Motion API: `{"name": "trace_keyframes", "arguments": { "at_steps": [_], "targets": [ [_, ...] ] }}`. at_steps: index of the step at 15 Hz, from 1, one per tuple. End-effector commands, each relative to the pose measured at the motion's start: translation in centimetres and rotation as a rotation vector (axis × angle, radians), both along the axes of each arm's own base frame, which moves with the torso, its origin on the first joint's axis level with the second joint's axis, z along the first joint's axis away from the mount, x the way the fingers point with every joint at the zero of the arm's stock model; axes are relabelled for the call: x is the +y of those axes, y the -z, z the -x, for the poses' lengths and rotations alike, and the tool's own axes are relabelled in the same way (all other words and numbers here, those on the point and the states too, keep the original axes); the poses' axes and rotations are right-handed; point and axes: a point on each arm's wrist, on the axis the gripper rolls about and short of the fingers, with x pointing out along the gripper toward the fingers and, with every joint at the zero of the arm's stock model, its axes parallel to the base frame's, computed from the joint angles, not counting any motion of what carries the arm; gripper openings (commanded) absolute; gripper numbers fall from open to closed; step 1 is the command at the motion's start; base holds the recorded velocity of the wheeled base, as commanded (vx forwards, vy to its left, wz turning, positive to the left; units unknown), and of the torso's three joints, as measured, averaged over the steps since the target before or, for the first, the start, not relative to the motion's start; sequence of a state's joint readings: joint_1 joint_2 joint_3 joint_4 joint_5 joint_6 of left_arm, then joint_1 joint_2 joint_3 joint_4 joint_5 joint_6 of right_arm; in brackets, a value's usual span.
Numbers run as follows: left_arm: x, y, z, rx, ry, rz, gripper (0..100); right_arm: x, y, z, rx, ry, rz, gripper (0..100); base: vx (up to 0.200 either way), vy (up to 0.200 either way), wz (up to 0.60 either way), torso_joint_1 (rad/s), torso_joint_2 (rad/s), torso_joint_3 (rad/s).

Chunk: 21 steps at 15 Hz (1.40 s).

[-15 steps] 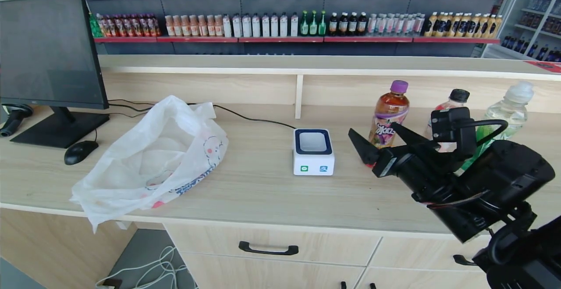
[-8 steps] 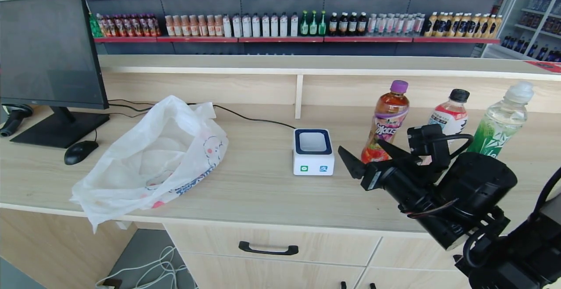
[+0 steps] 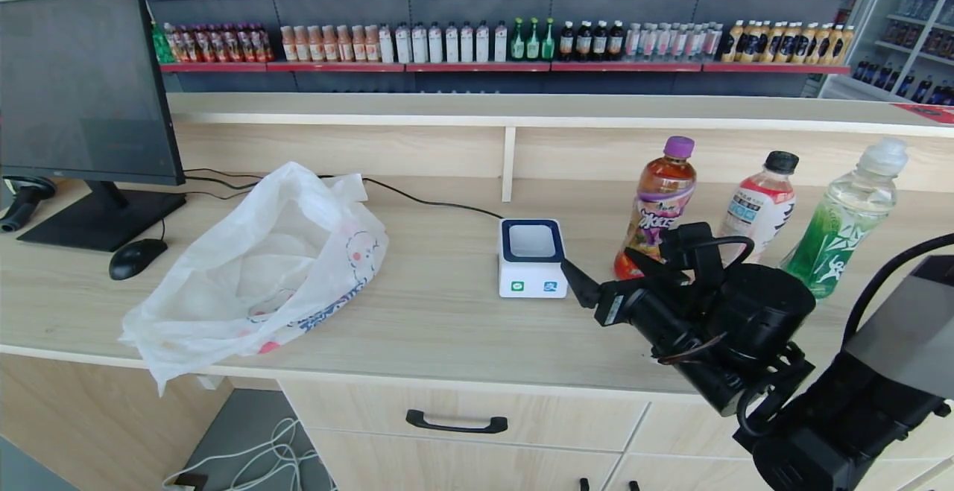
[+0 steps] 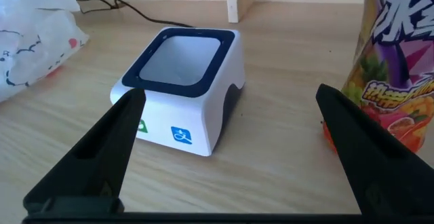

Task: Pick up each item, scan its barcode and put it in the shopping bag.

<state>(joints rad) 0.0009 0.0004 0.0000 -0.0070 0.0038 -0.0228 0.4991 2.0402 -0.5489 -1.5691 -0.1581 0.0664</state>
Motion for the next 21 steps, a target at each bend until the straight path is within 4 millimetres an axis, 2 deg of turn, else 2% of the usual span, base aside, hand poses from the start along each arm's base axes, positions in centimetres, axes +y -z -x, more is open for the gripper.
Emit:
{"name": "trace_keyframes", "arguments": {
  "at_steps": [1, 6, 10, 21],
  "targets": [
    [0.0, 0.0, 0.0, 0.000, -0.001, 0.000, 100, -0.6, 0.6, -0.8, 0.012, 0.025, 0.007, 100, 0.000, 0.000, 0.00, 0.000, 0.00, 0.000],
    [0.0, 0.0, 0.0, 0.000, -0.001, 0.000, 100, -1.0, 0.6, -1.2, 0.005, 0.023, 0.012, 100, 0.000, 0.000, 0.00, 0.000, 0.00, 0.000],
    [0.0, 0.0, 0.0, 0.000, -0.001, 0.002, 100, -2.4, 0.9, -2.0, 0.009, 0.040, 0.028, 100, 0.000, 0.000, 0.00, 0.000, 0.00, 0.000],
    [0.0, 0.0, 0.0, 0.000, -0.001, 0.000, 100, -3.6, 1.3, -2.5, 0.019, 0.070, 0.039, 100, 0.000, 0.000, 0.00, 0.000, 0.00, 0.000]
  ]
}}
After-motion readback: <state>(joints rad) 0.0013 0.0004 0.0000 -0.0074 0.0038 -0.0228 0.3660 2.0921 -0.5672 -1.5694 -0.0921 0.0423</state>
